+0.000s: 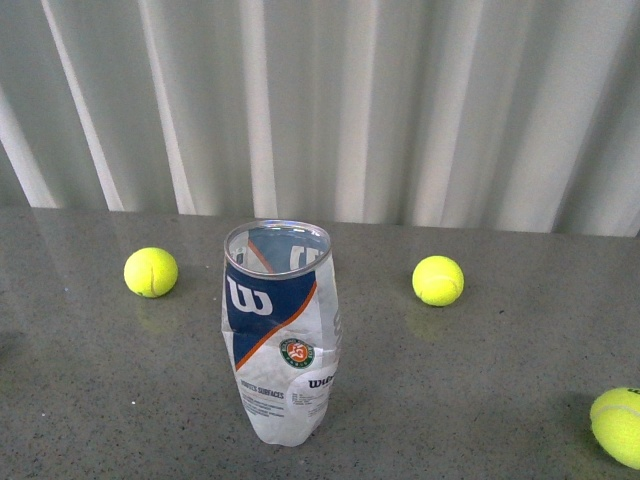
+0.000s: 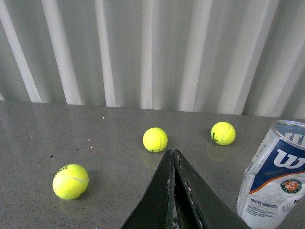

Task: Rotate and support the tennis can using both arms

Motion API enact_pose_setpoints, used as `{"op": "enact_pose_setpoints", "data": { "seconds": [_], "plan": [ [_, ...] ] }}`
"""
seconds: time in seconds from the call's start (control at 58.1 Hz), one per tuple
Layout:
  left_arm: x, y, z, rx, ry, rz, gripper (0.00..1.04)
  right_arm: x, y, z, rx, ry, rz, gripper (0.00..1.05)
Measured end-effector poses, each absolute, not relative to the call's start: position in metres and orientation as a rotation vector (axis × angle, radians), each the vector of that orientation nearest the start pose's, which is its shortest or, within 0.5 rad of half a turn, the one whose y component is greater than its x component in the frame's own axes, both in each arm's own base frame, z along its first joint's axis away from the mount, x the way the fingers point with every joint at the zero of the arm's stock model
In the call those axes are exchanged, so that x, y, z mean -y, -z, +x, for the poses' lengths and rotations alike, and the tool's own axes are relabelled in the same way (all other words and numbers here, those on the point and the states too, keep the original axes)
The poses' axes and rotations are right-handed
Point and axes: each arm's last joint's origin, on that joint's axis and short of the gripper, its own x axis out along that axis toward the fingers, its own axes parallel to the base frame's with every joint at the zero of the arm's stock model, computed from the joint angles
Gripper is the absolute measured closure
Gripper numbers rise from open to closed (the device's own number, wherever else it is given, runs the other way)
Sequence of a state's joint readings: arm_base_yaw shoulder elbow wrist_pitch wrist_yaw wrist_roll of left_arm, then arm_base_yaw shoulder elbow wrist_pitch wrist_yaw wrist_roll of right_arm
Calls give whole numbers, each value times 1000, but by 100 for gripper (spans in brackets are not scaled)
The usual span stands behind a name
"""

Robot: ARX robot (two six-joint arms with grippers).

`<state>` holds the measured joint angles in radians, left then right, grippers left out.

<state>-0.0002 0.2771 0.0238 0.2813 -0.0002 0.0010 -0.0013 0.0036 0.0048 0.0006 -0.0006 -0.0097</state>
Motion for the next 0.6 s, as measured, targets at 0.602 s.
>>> {"op": "enact_pose_setpoints", "data": {
  "seconds": [0.602],
  "plan": [
    [0, -172, 96, 22, 0, 1, 101, 0, -165, 98, 2, 0, -10, 7]
  ]
}}
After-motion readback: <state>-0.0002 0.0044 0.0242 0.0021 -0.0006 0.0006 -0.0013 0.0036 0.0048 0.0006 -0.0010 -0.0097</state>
